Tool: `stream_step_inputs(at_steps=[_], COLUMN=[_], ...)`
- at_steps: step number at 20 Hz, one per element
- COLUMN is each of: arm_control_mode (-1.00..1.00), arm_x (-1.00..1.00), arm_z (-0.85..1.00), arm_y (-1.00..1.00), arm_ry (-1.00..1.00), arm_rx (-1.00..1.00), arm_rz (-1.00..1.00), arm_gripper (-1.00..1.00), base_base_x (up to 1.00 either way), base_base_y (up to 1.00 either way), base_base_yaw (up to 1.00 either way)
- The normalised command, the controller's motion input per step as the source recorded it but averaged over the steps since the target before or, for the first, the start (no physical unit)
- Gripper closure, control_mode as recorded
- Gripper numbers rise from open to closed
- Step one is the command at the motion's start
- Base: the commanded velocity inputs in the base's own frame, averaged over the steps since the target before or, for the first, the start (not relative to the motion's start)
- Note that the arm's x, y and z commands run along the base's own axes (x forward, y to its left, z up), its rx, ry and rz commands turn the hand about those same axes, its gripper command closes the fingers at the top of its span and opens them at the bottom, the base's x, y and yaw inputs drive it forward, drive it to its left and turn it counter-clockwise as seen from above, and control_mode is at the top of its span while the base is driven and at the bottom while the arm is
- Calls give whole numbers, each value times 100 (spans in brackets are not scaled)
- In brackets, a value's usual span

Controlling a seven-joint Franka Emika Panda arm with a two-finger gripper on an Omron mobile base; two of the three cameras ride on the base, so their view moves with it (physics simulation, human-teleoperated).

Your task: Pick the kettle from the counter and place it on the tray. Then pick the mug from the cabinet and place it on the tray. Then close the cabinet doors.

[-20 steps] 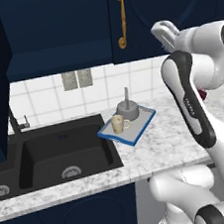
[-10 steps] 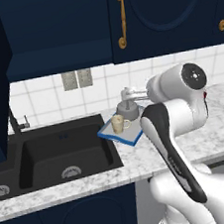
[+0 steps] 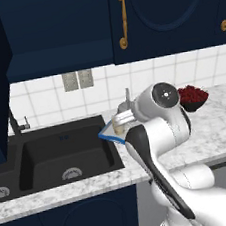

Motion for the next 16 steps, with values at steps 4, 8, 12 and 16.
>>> stream_step_inputs(at_steps=[4, 8, 12, 16], arm_control_mode=[-100, -100, -100, -100], arm_x=[0, 0, -5, -32], arm_z=[-48, -50, -46, -16], arm_y=[26, 43, 38, 23], arm_ry=[15, 13, 7, -7], arm_rx=[-25, -24, -26, -7], arm_rz=[9, 6, 6, 1], arm_gripper=[100, 100, 100, 100], base_base_x=[0, 0, 0, 0], base_base_y=[0, 0, 0, 0], base_base_yaw=[0, 0, 0, 0])
